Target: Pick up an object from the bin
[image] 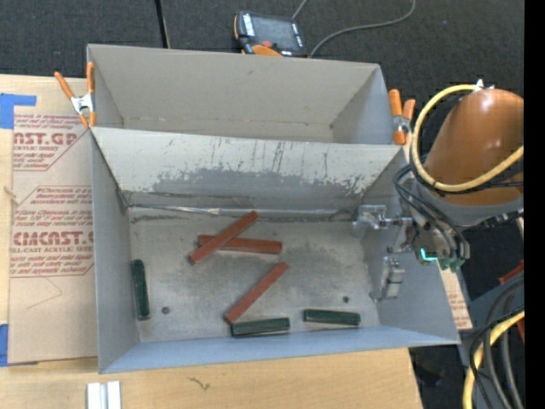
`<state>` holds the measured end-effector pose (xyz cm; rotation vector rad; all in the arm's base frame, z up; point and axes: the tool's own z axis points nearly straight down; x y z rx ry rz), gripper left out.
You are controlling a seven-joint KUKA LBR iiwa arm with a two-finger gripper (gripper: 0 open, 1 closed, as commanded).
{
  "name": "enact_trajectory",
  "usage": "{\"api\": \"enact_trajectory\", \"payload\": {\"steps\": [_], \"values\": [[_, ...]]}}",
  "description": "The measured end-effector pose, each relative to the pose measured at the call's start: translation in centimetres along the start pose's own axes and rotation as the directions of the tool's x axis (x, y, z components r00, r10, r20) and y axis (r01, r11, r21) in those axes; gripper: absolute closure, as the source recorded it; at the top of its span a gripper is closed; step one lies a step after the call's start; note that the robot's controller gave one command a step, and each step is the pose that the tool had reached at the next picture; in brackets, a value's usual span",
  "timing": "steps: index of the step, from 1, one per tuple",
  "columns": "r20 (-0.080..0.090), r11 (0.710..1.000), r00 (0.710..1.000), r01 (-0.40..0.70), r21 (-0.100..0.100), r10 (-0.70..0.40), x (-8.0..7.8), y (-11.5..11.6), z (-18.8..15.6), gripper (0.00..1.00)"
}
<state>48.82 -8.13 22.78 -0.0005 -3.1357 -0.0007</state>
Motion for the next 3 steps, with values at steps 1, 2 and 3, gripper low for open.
{"api": "enact_trajectory", "payload": {"steps": [1, 2, 3], "values": [[0.002, 0.868, 0.868, 0.497, 0.0, -0.497, -0.9, -1.5, 12.3, 0.0], [0.021, 0.871, 0.871, 0.492, 0.01, -0.492, 0.2, 2.5, 15.7, 0.0], [0.006, 0.873, 0.873, 0.487, 0.003, -0.487, 0.6, 2.3, 15.8, 1.0]]}}
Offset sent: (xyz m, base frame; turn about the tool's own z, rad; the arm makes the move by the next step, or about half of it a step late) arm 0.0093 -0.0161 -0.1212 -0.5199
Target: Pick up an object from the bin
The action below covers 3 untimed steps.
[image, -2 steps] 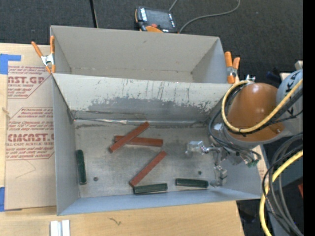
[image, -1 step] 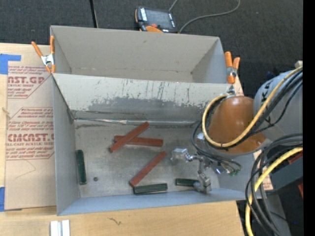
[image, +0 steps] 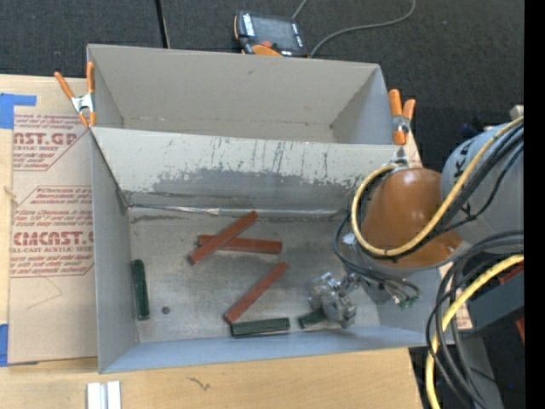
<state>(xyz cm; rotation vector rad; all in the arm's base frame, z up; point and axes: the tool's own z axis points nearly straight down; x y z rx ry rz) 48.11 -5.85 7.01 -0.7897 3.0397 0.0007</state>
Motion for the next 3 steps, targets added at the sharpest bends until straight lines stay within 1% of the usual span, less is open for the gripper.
{"api": "enact_trajectory", "payload": {"steps": [1, 2, 3], "values": [[0.005, 1.0, 1.0, -0.007, 0.003, 0.007, -0.3, -0.6, -6.2, 1.0], [0.0, 1.0, 1.0, -0.005, 0.0, 0.005, -0.2, -0.5, -5.8, 0.0], [0.014, 0.999, 0.999, -0.052, 0.006, 0.052, 0.5, -1.7, -0.2, 0.0]]}}
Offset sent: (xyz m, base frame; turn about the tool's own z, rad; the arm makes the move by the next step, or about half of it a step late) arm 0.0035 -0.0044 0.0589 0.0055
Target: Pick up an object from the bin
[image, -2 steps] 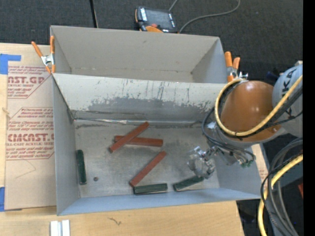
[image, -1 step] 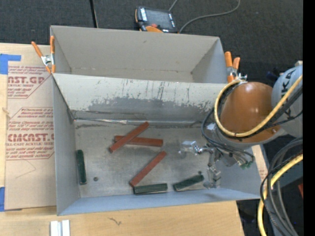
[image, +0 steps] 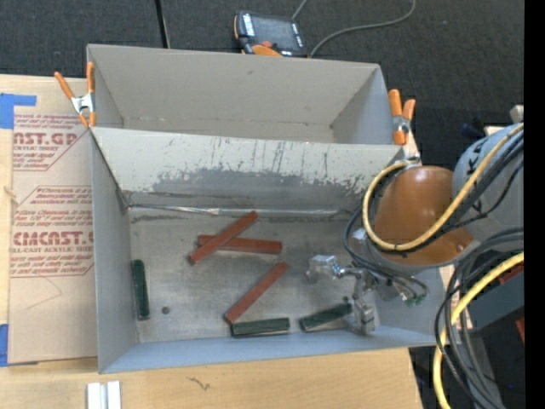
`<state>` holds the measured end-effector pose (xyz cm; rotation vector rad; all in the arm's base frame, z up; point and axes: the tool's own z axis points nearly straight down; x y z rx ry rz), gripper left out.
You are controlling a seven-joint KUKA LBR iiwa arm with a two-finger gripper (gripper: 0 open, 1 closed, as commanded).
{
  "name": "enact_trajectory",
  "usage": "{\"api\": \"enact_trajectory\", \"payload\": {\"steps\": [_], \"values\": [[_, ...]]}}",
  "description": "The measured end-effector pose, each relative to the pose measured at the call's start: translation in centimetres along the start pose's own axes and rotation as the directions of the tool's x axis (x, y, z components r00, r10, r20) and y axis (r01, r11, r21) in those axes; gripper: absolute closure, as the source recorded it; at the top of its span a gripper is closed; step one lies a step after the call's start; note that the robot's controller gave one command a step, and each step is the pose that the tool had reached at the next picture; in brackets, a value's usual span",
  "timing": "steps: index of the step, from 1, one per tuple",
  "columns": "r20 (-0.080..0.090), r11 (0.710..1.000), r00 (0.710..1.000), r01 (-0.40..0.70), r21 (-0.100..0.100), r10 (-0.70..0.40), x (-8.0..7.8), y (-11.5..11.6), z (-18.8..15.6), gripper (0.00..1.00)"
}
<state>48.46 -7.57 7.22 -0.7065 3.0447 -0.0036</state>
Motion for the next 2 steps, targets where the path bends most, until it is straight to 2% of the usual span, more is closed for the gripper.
{"api": "enact_trajectory", "payload": {"steps": [1, 2], "values": [[-0.012, 1.0, 1.0, 0.0, -0.005, 0.0, 0.3, 0.2, -0.1, 1.0], [-0.007, 0.992, 0.992, 0.124, -0.001, -0.124, -0.9, -1.6, -15.6, 1.0]]}}
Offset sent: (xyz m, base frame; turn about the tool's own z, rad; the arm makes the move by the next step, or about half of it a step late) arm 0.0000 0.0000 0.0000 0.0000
